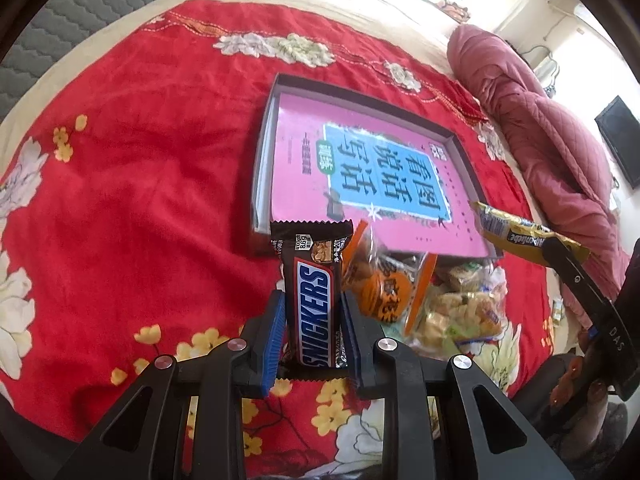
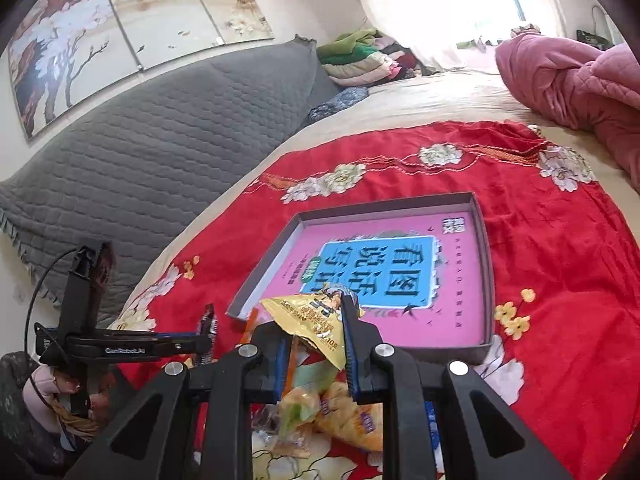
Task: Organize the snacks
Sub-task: 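Lift the Snickers bar with the left tool while the right tool lifts the yellow snack, then carry the Snickers bar over the pink tray while the right tool carries the yellow snack there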
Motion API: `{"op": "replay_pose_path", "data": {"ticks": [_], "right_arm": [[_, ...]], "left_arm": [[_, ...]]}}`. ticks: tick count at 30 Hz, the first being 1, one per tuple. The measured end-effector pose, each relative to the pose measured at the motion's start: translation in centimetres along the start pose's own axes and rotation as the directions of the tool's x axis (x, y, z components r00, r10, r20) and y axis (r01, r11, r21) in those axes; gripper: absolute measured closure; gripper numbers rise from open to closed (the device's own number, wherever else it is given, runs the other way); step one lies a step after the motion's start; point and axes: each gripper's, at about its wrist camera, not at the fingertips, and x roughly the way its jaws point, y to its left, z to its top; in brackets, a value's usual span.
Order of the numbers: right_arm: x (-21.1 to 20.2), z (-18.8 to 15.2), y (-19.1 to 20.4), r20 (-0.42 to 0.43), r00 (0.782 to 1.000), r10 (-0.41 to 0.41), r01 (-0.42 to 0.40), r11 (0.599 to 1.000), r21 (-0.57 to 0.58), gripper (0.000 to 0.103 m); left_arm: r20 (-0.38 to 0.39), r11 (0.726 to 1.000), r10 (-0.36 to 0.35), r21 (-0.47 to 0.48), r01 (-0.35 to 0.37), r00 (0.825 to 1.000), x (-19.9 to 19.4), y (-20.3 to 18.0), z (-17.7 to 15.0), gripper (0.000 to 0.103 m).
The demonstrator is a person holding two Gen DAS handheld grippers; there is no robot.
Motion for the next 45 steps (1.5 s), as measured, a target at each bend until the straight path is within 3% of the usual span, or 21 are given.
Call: {"op": "replay_pose_path", "data": {"ticks": [13, 45], "right_arm": [[0.5, 1.0, -3.1, 0.006, 0.997, -0.075, 0.074, 0.996, 0.039, 0.080], [3.5, 1.7, -6.2, -0.051, 0.978, -0.203, 0.203, 0.979, -0.011, 0.080]], "left_arm": [[0.053, 1.000, 0.007, 0.009, -0.008, 0.999, 0.6, -1.1, 3.0, 0.075], [0.045, 0.998, 0.055, 0.014, -0.055, 0.997, 6.0, -2.8, 6.4, 0.075]]}}
